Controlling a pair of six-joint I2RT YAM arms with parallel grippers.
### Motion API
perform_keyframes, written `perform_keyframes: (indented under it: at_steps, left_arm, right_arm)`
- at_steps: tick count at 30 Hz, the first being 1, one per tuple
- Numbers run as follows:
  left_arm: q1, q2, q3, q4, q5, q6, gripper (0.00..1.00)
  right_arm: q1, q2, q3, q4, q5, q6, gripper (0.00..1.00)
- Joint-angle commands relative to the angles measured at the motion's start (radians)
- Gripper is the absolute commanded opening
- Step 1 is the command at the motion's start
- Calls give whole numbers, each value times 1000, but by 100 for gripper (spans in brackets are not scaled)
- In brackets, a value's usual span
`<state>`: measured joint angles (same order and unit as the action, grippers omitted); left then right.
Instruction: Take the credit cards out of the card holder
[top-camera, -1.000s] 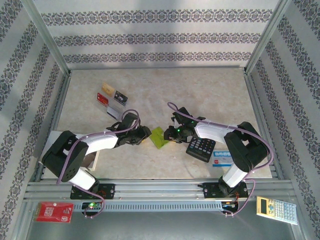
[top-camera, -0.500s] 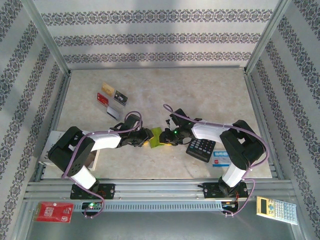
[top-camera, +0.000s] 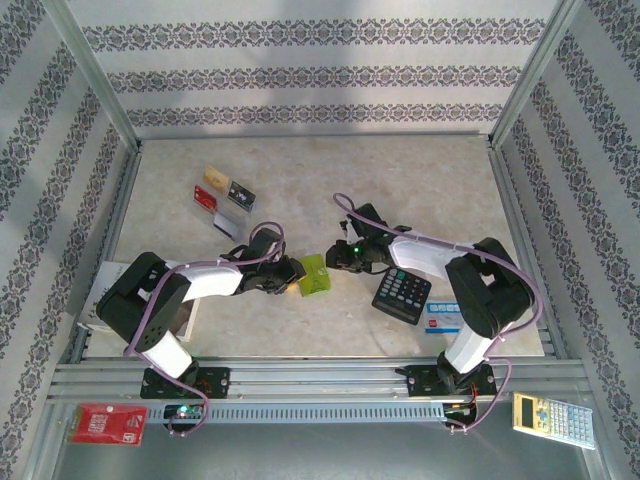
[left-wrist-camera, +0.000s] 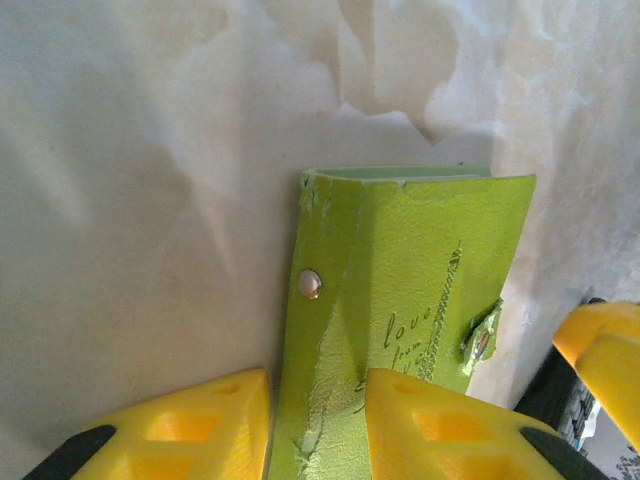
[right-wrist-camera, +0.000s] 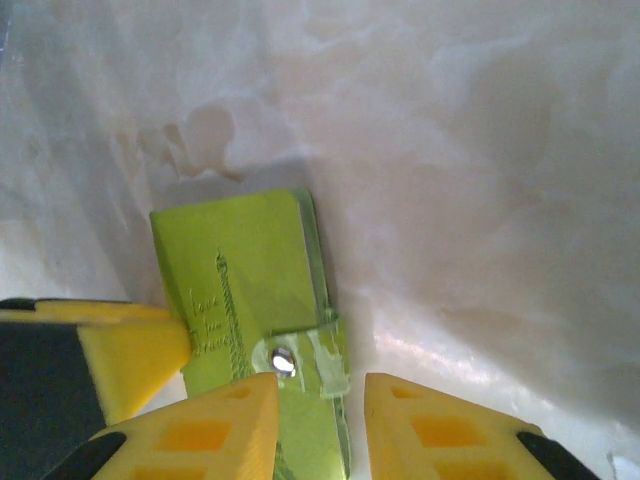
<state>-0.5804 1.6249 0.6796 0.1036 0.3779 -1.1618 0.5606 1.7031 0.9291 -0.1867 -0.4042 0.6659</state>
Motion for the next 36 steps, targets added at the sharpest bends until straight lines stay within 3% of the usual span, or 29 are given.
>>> perform_keyframes:
  at_steps: [1, 21, 36]
  left_arm:
    - [-9, 43, 28, 31, 45, 36, 31]
    - [-9, 49, 65, 170, 197, 103, 30]
    - [-9, -21, -6, 310, 180, 148, 31]
  right_arm:
    - [3, 57, 46, -23, 14, -25, 28]
    - [10, 151, 62, -48, -2, -29, 21]
    - [-3, 108, 33, -30, 35, 8, 21]
